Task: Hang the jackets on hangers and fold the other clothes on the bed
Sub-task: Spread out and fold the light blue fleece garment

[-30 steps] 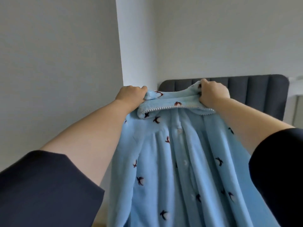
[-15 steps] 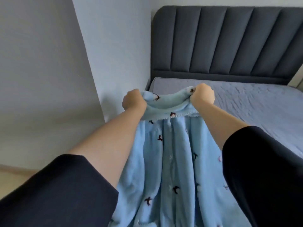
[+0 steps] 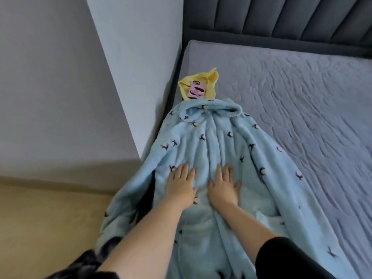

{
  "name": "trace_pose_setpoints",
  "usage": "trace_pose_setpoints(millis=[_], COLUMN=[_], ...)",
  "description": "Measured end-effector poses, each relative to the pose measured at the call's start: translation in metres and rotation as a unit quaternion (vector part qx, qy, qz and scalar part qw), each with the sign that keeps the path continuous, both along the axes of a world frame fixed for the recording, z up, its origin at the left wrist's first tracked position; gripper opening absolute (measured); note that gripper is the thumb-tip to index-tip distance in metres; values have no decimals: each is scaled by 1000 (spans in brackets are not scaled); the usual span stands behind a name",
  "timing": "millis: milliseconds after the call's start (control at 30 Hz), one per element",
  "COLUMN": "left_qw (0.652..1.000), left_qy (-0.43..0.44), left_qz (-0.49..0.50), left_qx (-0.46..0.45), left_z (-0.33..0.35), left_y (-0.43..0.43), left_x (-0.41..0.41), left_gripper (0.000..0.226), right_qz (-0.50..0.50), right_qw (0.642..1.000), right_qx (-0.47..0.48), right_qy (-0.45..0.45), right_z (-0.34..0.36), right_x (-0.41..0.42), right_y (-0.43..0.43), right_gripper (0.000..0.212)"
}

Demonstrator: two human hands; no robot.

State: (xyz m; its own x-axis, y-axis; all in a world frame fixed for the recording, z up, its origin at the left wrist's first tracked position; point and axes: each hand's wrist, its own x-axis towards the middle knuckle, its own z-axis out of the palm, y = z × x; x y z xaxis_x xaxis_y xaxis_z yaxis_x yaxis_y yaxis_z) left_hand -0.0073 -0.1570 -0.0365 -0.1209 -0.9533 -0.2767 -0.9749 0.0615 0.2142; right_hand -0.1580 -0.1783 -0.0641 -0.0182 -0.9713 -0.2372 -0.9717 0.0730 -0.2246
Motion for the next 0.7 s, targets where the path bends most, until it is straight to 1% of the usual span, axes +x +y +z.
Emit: trace_pose_setpoints(millis=[67,167,233,267,367,467,567,633,700], left_qw=[998,993,988,987,989,991,996,998,998], left_qy=[-13,-5,7,11,7,-21,-22,5,31], left_qz=[-17,-44,-49,-54,-49,-45,-2,42,41], left_qx=[-52,-107,-144,-149,-142,-125,-83,-55,-31], left_z=[-24,-43,-50,-51,-55,-50,-40,-34,-30], left_y=[9,4,1,0,0,3,21,55,98], left_x=[7,15,17,17,16,14,6,-5,-15], left_gripper=[67,69,70,70,70,69,67,64,61], right_qz=[-8,-18,-26,-29,-29,-33,-26,-1,24], right_qw=[999,993,990,989,987,987,991,995,996], right_qx=[-45,-107,-121,-128,-142,-147,-127,-96,-53], right_qy=[19,56,66,68,71,59,30,-8,-70], right_z=[-22,-38,-43,-45,-47,-46,-42,-34,-23], right_x=[1,10,14,14,14,14,11,5,-6], right_y=[10,3,-6,-8,-9,-7,-3,7,27], right_gripper=[66,66,66,67,67,67,68,69,68])
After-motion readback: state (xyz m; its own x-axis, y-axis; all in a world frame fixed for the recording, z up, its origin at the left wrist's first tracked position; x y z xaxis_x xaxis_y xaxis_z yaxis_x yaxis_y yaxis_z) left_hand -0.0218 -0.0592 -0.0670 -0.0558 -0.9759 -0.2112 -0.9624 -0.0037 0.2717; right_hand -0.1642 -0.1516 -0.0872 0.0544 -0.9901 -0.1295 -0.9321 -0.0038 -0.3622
